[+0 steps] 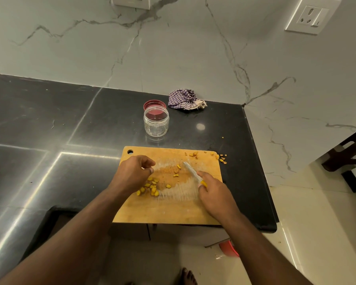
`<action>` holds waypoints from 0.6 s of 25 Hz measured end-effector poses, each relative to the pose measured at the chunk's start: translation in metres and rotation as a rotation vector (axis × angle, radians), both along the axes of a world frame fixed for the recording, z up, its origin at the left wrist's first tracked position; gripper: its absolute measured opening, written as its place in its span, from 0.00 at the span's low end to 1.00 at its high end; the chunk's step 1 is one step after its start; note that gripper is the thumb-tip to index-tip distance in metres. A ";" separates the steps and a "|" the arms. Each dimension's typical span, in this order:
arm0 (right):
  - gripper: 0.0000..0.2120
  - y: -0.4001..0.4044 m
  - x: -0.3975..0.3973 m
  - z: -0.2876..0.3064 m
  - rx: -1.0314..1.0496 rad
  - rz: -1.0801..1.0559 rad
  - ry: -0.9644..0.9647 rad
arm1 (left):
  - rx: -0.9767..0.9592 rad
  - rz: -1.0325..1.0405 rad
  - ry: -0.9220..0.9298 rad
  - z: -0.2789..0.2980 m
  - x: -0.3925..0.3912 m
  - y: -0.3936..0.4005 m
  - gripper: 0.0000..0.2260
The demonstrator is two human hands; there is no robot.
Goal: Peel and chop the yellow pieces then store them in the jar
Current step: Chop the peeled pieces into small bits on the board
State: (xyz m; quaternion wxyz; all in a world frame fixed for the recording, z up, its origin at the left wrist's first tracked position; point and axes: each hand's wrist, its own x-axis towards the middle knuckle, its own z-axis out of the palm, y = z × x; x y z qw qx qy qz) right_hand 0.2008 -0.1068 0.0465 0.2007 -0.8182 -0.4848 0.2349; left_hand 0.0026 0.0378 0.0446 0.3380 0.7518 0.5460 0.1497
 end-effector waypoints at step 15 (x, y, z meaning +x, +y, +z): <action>0.21 -0.013 -0.009 -0.008 0.009 0.000 0.156 | 0.042 0.063 0.150 -0.010 -0.027 0.003 0.14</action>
